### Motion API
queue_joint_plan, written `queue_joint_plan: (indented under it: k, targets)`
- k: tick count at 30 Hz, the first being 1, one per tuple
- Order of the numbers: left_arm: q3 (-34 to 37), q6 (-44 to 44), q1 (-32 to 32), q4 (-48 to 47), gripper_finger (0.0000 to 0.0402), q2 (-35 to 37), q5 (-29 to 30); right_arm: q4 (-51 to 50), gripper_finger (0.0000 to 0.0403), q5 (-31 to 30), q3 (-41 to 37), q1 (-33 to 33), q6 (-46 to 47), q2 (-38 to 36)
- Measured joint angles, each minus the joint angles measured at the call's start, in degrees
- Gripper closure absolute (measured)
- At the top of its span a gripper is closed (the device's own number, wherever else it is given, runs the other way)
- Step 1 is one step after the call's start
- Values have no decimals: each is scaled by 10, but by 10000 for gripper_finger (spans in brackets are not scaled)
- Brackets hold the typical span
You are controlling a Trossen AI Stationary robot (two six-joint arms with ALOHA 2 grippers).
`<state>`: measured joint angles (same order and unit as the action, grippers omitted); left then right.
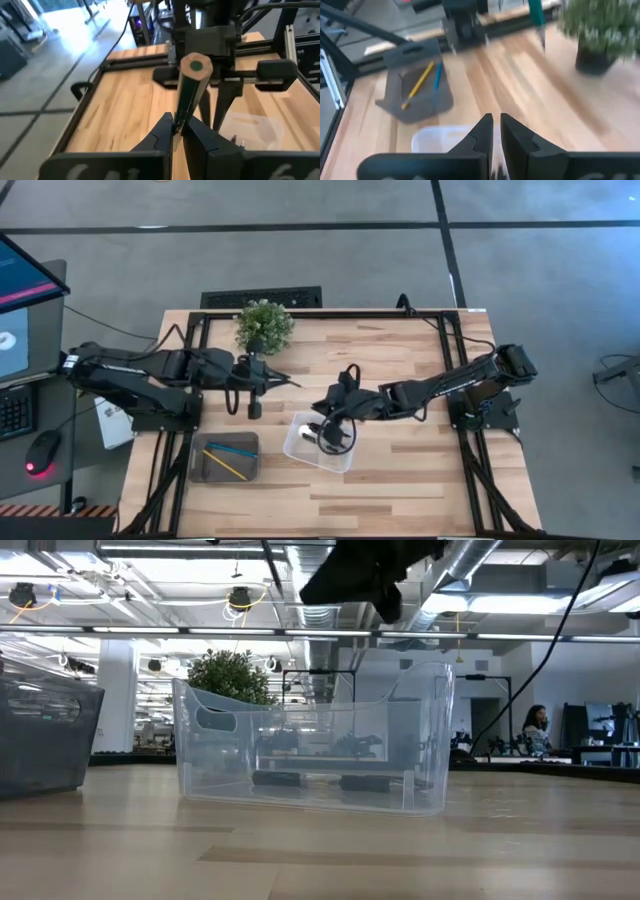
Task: Sort pens & pencils
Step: Put the green pencil into the black bin
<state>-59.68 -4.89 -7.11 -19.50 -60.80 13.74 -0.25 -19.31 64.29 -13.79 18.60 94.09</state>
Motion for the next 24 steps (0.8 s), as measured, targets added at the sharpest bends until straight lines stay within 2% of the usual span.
queue_joint_plan:
  k: [5, 11, 13, 17, 21, 24]
  targets:
    - [0, 52, -8, -62, 393, 20, 8, -83, 343, 2, 0, 1, 52, 0]
    - [0, 135, -43, -121, 393, 50, 17, -164, 315, 0, 0, 10, 76, 0]
    - [0, 171, -66, -144, 393, 64, 51, -187, 307, -1, 0, 12, 101, 0]
    - [0, 260, -117, -212, 393, 97, 156, -216, 293, -5, 0, 12, 116, 0]
    - [0, 348, -180, -240, 391, 121, 191, -221, 283, -5, 0, 13, 112, 0]
    - [0, 423, -235, -259, 391, 126, 257, -221, 277, -6, 0, 16, 96, 0]
